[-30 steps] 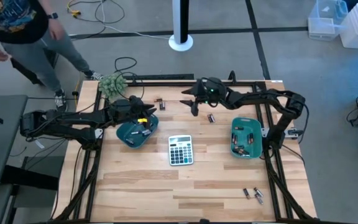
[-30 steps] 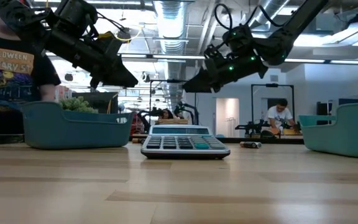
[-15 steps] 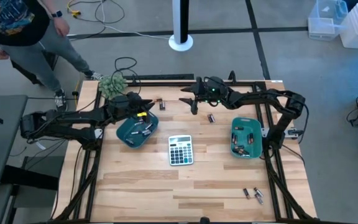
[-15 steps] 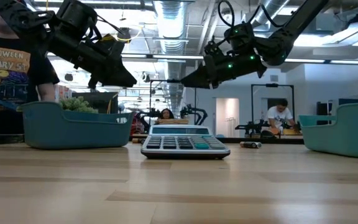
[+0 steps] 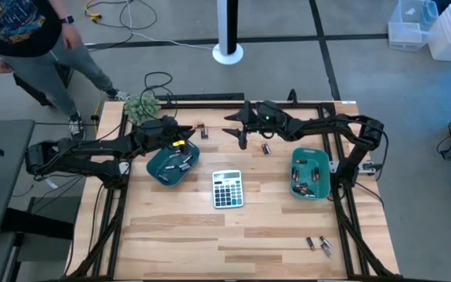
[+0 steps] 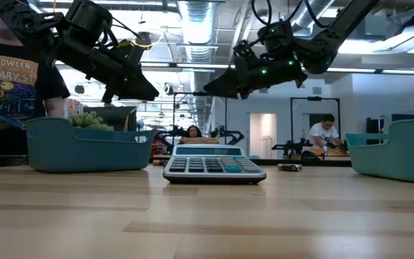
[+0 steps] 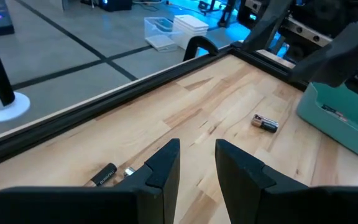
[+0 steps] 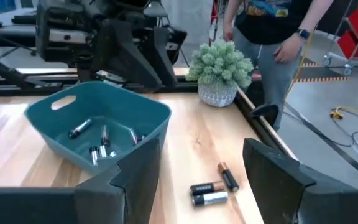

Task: Sort batteries
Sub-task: Put the brown/black battery into the green bin

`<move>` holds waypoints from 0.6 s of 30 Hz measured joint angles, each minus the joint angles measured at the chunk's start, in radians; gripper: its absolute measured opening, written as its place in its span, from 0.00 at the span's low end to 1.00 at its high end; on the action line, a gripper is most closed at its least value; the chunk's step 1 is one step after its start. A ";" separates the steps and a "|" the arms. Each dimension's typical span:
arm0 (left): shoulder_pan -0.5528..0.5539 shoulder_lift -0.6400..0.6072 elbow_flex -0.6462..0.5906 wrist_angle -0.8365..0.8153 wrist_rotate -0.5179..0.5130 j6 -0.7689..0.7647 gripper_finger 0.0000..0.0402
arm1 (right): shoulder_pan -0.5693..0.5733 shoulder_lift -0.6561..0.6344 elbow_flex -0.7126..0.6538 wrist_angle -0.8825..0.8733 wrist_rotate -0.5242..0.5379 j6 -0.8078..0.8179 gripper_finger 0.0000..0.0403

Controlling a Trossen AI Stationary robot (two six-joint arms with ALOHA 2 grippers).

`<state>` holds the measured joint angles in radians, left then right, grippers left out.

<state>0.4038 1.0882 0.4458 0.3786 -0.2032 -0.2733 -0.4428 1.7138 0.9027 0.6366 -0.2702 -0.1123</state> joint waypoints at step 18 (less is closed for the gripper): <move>0.016 0.000 0.064 -0.110 0.020 0.005 0.24 | -0.070 -0.118 -0.222 0.268 0.039 0.078 0.61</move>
<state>0.4199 1.0882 0.5098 0.2682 -0.1829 -0.2686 -0.5128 1.5960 0.6811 0.9047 -0.2310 -0.0344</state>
